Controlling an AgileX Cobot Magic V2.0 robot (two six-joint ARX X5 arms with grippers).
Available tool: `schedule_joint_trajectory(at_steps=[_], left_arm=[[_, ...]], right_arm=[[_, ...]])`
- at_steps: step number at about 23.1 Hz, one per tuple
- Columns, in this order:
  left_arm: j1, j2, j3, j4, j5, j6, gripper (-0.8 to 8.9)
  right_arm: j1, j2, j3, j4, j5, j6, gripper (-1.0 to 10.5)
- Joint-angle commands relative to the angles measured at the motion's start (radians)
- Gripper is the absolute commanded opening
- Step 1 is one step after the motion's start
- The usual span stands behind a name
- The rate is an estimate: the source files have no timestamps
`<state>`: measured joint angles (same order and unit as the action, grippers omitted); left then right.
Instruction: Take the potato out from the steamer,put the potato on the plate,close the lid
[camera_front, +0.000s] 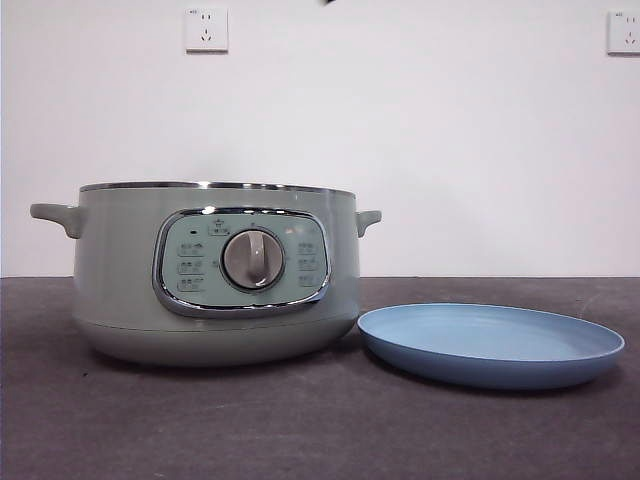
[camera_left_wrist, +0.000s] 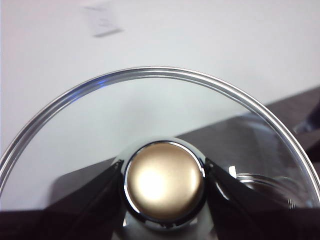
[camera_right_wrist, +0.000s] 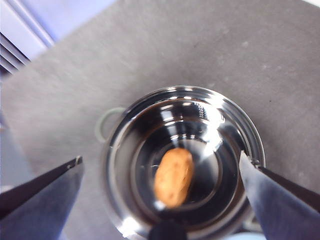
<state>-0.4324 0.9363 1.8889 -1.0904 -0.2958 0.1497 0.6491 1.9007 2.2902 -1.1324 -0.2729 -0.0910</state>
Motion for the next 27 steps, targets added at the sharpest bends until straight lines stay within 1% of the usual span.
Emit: schedule_joint_trajectory(at_steps=[1,2,5,6,11,12,13,19,21,27], left_arm=[[0.003,-0.070,0.017,0.014,-0.027,0.012,-0.08],[0.003,-0.090,0.017,-0.005,-0.026,0.011,-0.08],[0.002,-0.122,0.017,-0.045,-0.026,0.008,-0.08],[0.002,-0.123,0.017,-0.046,-0.027,0.008,-0.08],[0.002,-0.124,0.017,-0.045,-0.024,0.008,-0.08],[0.002,-0.124,0.017,-0.046,-0.024,0.007,-0.08],[0.002,-0.124,0.017,-0.046,-0.024,0.007,-0.08],[0.002,-0.123,0.017,-0.048,-0.024,0.007,-0.08],[0.002,-0.123,0.017,-0.048,-0.024,0.007,-0.08],[0.002,-0.123,0.017,-0.049,-0.024,0.007,-0.08]], right_arm=[[0.042,0.121,0.060,-0.005,0.076,-0.021,6.9],[0.054,0.166,0.075,-0.006,0.097,-0.022,6.9],[0.075,0.289,0.080,-0.013,0.113,-0.022,6.8],[0.079,0.320,0.080,-0.021,0.128,-0.022,6.8],[0.081,0.443,0.080,-0.045,0.149,-0.022,6.8],[0.080,0.453,0.080,-0.047,0.149,-0.022,6.5],[0.080,0.460,0.080,-0.047,0.149,-0.022,6.5],[0.081,0.481,0.080,-0.047,0.139,-0.021,6.5],[0.081,0.484,0.080,-0.046,0.114,-0.018,6.5],[0.115,0.511,0.080,-0.043,0.115,-0.014,6.2]])
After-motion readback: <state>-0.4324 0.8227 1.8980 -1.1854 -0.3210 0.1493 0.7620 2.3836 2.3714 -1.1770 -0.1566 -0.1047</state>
